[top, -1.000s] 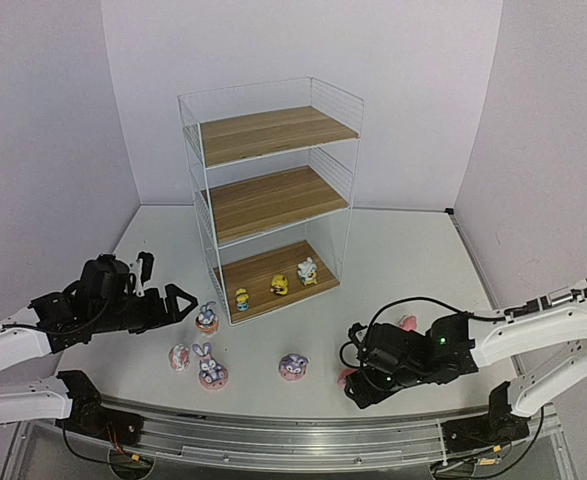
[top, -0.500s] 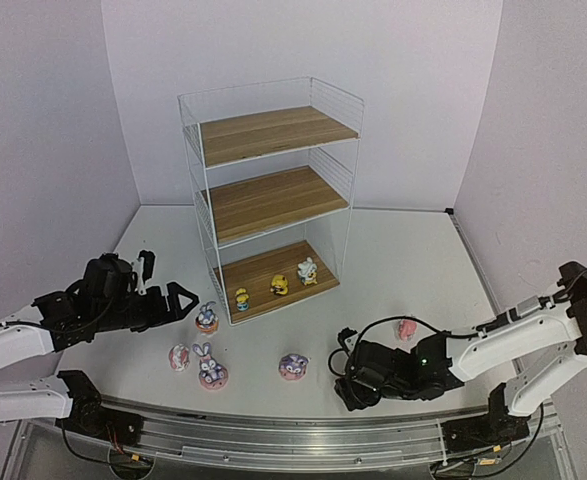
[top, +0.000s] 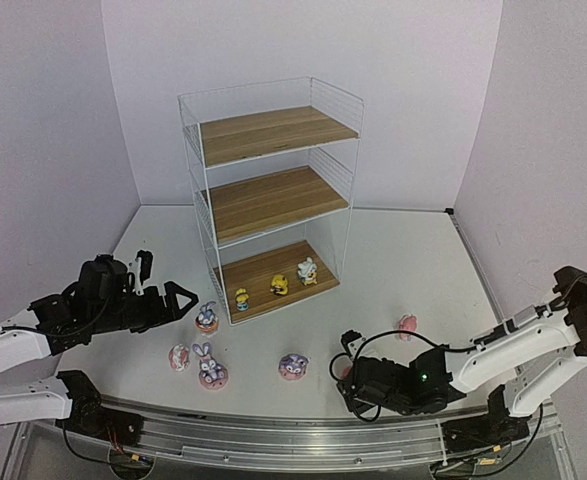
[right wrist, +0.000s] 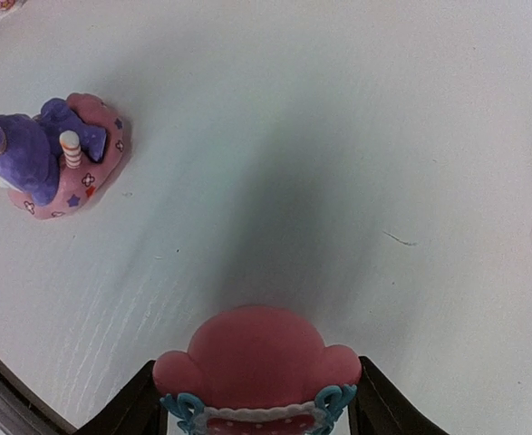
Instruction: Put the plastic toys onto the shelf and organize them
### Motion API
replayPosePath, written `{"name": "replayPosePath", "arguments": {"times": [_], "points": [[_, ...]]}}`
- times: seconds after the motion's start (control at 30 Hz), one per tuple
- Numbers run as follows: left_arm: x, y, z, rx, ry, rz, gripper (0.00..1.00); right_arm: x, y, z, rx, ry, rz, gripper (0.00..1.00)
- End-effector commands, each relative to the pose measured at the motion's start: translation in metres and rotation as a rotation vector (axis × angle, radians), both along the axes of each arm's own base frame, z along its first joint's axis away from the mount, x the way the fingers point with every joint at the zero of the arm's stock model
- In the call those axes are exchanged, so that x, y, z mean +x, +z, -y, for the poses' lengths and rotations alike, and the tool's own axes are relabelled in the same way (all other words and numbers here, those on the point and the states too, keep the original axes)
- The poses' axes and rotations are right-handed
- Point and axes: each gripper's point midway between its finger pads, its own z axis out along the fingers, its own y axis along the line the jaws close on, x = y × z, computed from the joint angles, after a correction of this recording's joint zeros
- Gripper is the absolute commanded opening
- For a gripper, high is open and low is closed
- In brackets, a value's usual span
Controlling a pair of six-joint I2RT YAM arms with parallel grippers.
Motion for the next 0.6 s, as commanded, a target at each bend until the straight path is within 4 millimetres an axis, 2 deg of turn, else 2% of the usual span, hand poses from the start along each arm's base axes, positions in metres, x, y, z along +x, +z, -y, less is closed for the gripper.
{"name": "replayPosePath", "arguments": {"times": [0.0,0.3,0.43,0.57], "points": [[0.001,0.005,0.004,-0.031,-0.009,0.015,1.00,0.006,0.009,-0.006,0.035,-0.028,0.056,0.60],[0.000,0.010,0.000,-0.022,0.002,0.027,1.00,0.014,0.007,-0.010,0.031,-0.065,0.092,0.61],[0.000,0.011,0.000,-0.022,0.000,0.026,1.00,0.018,0.010,-0.011,0.032,-0.079,0.119,0.58],[0.000,0.012,0.002,-0.028,-0.008,0.024,1.00,0.019,0.019,-0.016,0.046,-0.062,0.129,0.50]]}}
